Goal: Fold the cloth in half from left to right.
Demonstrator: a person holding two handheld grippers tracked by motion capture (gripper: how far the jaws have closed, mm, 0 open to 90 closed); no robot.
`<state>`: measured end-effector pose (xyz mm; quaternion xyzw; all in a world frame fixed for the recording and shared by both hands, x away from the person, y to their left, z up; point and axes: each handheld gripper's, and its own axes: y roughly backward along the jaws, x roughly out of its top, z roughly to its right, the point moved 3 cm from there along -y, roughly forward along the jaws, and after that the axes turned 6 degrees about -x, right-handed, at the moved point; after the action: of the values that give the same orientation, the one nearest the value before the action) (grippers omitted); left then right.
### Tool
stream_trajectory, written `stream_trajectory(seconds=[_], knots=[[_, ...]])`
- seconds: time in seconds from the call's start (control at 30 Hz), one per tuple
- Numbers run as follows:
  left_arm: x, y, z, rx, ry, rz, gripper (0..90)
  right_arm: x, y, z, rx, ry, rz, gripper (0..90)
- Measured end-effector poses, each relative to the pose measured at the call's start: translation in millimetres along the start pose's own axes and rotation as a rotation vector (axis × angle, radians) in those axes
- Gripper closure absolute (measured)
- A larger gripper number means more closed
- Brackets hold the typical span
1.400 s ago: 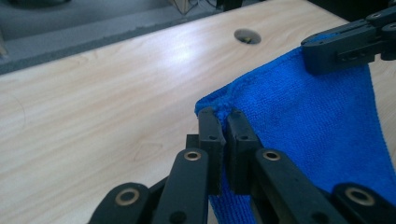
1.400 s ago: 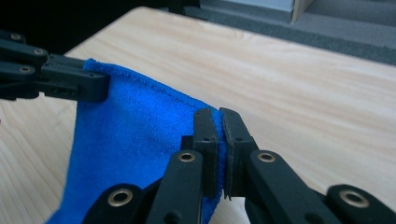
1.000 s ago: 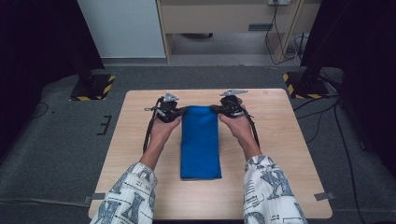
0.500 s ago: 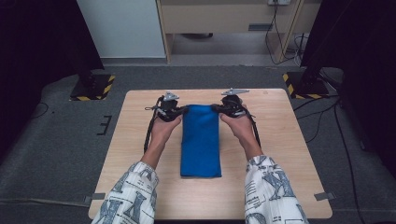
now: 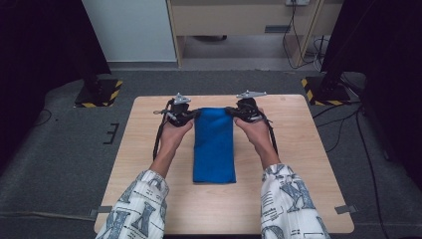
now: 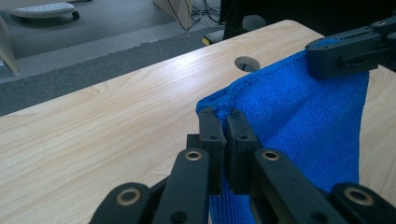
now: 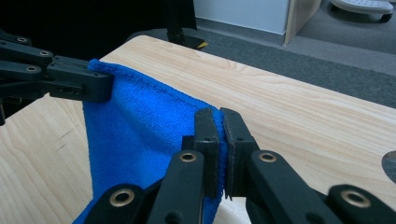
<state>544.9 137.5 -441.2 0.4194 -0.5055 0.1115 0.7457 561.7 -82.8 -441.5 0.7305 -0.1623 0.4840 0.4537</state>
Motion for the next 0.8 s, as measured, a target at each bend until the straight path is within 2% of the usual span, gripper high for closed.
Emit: stream_trajectory(seconds=[0.33,0.6,0.8], knots=[[-5.3,5.6,8.7,-0.007,-0.029,0.005,86.8,-12.7,8.0,-2.8,0.025,0.003,0.009,86.5],[-15.5,10.5,14.3,-0.02,-0.044,0.006,86.8,-24.8,13.6,-8.2,0.047,0.018,0.008,86.2],[-19.1,11.1,14.6,-0.028,-0.036,0.013,86.8,-28.8,12.6,-8.9,0.049,0.016,0.0,86.1]])
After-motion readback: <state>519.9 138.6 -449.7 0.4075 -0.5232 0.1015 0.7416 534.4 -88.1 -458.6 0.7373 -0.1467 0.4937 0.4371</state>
